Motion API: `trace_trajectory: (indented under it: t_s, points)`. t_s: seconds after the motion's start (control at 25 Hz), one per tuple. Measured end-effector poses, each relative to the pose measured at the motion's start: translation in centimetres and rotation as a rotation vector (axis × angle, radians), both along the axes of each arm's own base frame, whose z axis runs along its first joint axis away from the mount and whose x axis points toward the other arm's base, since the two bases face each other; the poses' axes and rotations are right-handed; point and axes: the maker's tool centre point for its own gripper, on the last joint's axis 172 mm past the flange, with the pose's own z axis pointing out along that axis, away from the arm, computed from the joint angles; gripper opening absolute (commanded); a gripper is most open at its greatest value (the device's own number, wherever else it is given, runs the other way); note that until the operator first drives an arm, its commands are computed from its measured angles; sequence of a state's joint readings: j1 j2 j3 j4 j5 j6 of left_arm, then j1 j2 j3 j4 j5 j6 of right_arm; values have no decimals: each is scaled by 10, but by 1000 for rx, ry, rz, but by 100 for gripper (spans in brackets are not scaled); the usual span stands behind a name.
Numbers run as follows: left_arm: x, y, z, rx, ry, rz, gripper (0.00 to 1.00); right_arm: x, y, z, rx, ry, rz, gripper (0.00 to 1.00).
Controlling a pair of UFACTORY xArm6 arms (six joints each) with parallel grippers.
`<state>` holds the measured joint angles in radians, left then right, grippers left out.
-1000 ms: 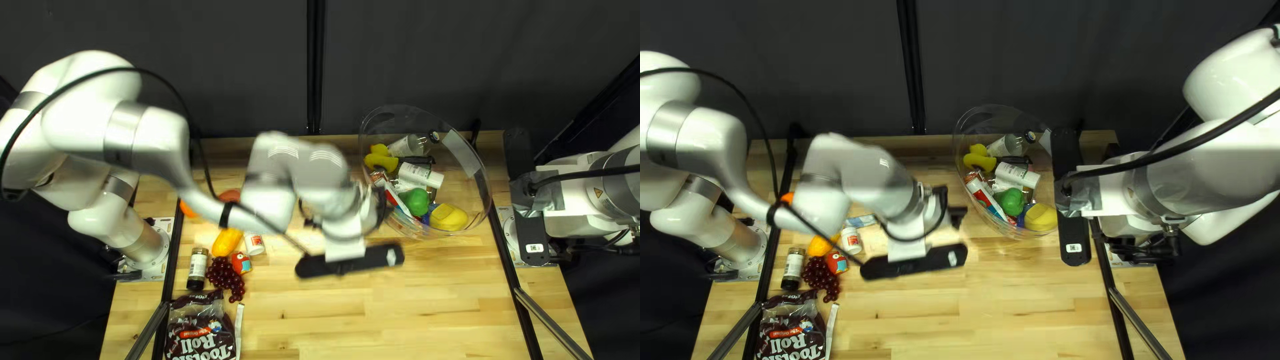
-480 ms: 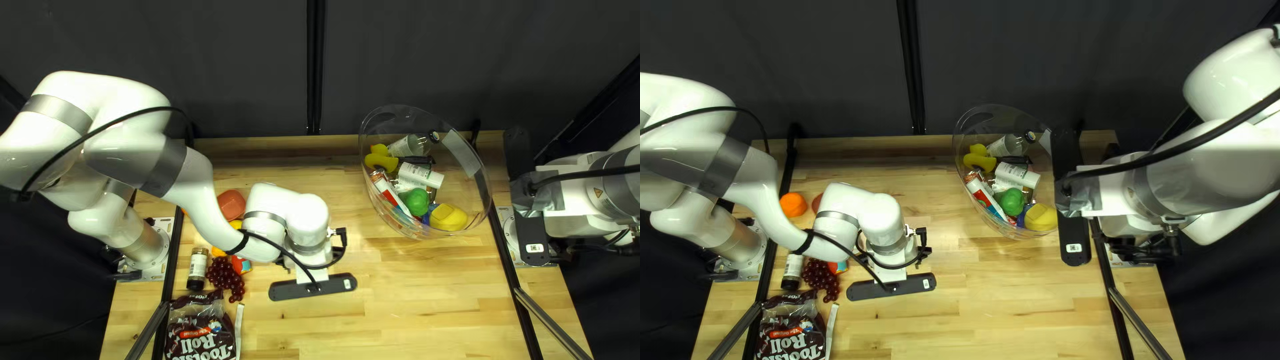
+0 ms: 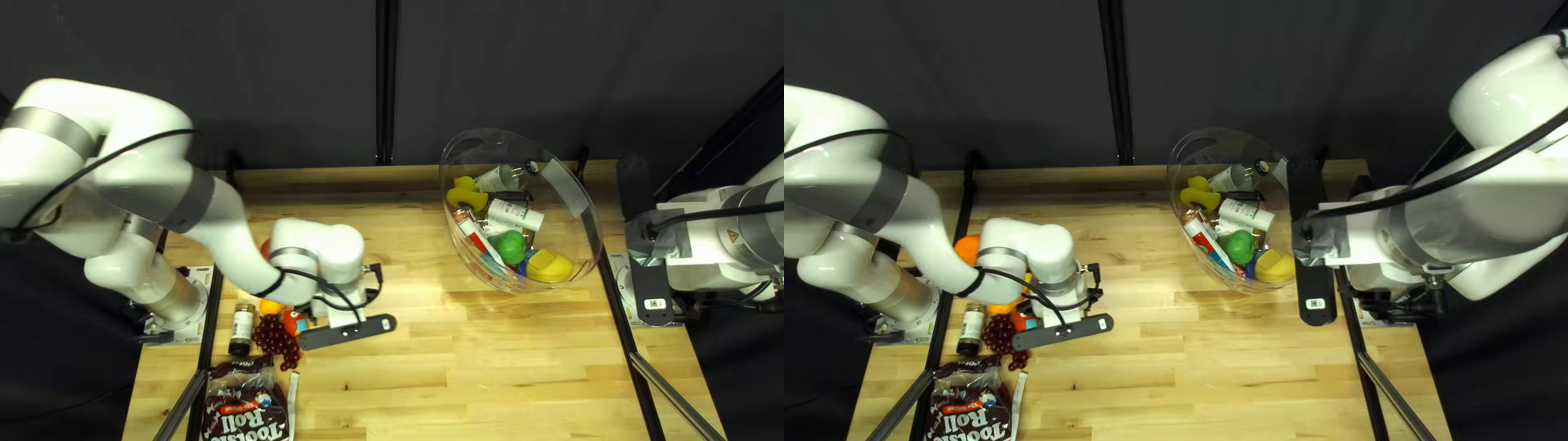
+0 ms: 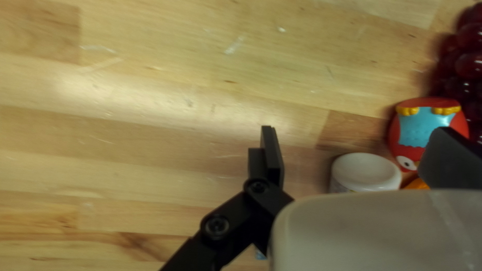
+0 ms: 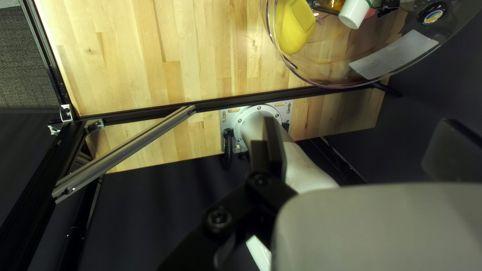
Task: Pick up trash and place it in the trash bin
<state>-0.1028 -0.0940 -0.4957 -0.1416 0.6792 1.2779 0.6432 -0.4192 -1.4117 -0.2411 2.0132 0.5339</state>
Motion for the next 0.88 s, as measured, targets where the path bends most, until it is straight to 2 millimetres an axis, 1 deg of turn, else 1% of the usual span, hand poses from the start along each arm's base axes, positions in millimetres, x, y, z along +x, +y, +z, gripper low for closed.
trace_trajectory:
  t_s: [0.12,0.28,0.6,0.88]
  points:
    - [-8,5,-5,26,-8,45,100,0,0,0,0,0,0,100]
    - [-15,12,-5,61,-26,96,100,0,0,0,0,0,0,100]
    - [-17,35,-8,74,-63,166,100,0,0,0,0,0,0,100]
    - [-22,51,-14,72,-74,195,100,0,0,0,0,0,0,100]
